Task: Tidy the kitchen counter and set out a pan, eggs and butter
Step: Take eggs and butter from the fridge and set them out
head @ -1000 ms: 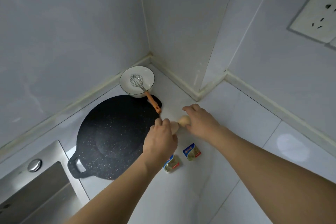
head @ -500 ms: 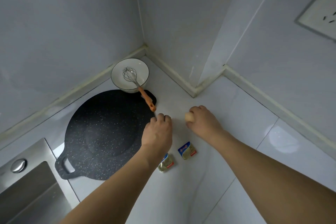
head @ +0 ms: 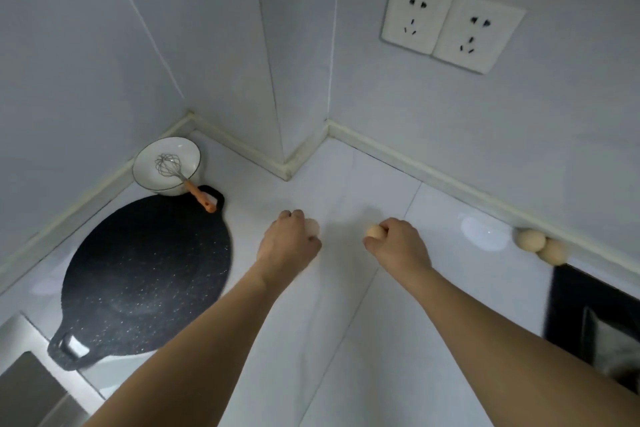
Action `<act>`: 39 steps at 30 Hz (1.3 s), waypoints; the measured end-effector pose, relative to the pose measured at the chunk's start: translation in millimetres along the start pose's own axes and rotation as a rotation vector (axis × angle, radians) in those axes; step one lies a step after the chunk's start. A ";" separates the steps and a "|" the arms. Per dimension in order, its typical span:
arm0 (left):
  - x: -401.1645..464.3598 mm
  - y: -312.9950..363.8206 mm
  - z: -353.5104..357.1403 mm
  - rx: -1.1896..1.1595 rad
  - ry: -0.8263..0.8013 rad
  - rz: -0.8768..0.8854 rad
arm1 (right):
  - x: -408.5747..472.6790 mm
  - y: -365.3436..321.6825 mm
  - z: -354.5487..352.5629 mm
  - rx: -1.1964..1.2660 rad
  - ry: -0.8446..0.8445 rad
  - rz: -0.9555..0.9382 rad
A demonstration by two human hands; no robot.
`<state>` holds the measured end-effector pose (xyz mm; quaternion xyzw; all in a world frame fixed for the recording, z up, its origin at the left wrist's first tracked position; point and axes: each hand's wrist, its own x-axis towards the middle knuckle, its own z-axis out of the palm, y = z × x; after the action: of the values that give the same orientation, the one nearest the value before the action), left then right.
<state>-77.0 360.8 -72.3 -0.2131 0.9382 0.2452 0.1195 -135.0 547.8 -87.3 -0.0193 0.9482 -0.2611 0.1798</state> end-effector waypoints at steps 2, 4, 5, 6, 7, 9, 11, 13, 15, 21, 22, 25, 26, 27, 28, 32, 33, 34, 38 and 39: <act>-5.4 27.1 11.2 -0.039 -0.024 0.022 | -9.6 26.4 -19.2 0.027 0.030 0.068; -9.8 51.7 23.4 -0.090 -0.045 0.040 | -19.0 53.2 -37.8 0.077 0.065 0.141; -12.3 63.3 29.0 -0.118 -0.054 0.048 | -23.3 66.2 -46.0 0.104 0.086 0.175; -16.2 78.8 37.0 -0.149 -0.071 0.058 | -29.5 82.8 -56.8 0.137 0.111 0.211; -18.7 87.9 41.7 -0.181 -0.086 0.059 | -32.6 93.5 -62.4 0.173 0.129 0.243; -26.6 114.8 55.4 -0.231 -0.126 0.080 | -41.0 122.0 -78.1 0.245 0.167 0.318; -32.8 139.6 70.9 -0.265 -0.163 0.104 | -46.7 148.4 -91.2 0.276 0.201 0.372; -36.1 159.7 86.2 -0.292 -0.202 0.126 | -48.5 169.2 -99.4 0.304 0.231 0.408; -38.6 182.4 105.5 -0.316 -0.241 0.143 | -49.2 191.4 -107.4 0.332 0.266 0.440; -30.3 226.4 142.4 -0.356 -0.291 0.168 | -32.0 225.1 -116.1 0.349 0.270 0.467; -27.1 232.7 148.1 -0.357 -0.297 0.175 | -26.8 229.1 -116.6 0.344 0.267 0.466; -16.9 247.7 160.9 -0.366 -0.323 0.192 | -11.3 239.3 -117.3 0.336 0.257 0.479; -14.2 251.2 164.0 -0.371 -0.330 0.195 | -7.5 242.2 -116.9 0.332 0.252 0.482; -11.3 254.6 167.3 -0.375 -0.335 0.199 | -4.2 245.5 -116.4 0.328 0.245 0.483; -8.7 257.4 170.3 -0.377 -0.338 0.203 | -1.5 248.7 -115.8 0.321 0.240 0.479; 1.0 269.2 180.7 -0.382 -0.365 0.218 | 8.1 257.7 -114.9 0.307 0.237 0.470; 2.9 271.4 182.7 -0.377 -0.367 0.222 | 10.1 258.3 -115.4 0.310 0.241 0.475; 5.0 274.2 185.3 -0.370 -0.366 0.227 | 12.4 258.9 -116.1 0.308 0.242 0.482; 10.1 283.7 194.2 -0.351 -0.376 0.246 | 14.2 261.2 -118.0 0.274 0.241 0.480; 10.7 285.5 195.2 -0.343 -0.381 0.249 | 13.5 261.6 -117.6 0.270 0.247 0.473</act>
<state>-194.0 682.2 -125.2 -0.0633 0.8627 0.4486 0.2247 -173.9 829.2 -129.1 0.2580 0.8979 -0.3359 0.1197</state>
